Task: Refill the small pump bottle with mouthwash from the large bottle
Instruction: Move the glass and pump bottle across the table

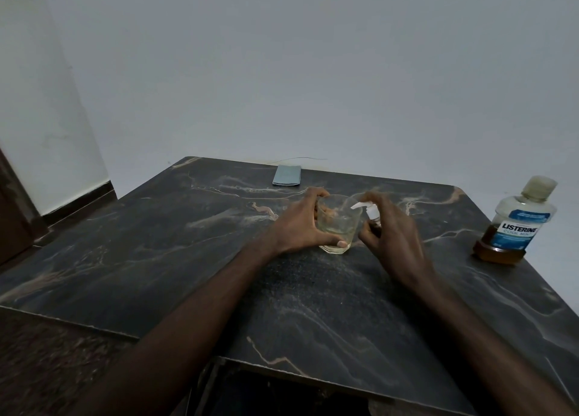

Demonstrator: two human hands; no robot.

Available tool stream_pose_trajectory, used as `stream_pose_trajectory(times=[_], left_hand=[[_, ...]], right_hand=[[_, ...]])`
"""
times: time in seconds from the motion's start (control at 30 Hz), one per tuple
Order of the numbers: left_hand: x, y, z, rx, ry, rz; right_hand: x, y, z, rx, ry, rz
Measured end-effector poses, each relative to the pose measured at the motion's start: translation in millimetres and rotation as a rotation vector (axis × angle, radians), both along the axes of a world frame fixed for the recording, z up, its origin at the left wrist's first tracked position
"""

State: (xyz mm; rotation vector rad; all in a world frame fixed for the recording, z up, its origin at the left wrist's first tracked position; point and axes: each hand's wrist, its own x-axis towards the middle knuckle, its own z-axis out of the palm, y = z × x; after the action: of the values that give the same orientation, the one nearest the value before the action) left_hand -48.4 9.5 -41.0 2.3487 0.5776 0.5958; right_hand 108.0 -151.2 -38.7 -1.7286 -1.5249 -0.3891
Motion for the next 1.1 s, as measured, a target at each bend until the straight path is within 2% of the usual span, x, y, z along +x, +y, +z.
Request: stream_pose_trajectory(times=[0.77,1.0,1.1], left_hand=[[0.2,1.2,-1.5,0.003,0.005,0.005],[-0.8,0.5,0.0,0.002,-0.002,0.006],[-1.4,-0.9,0.7,0.002,0.002,0.007]], right_hand=[[-1.2,-2.6,0.4,0.003,0.063,0.027],[-2.1,-2.9,1.9,0.046,0.251,-0.004],[-1.0,-4.6,2.3,0.08,0.291,0.069]])
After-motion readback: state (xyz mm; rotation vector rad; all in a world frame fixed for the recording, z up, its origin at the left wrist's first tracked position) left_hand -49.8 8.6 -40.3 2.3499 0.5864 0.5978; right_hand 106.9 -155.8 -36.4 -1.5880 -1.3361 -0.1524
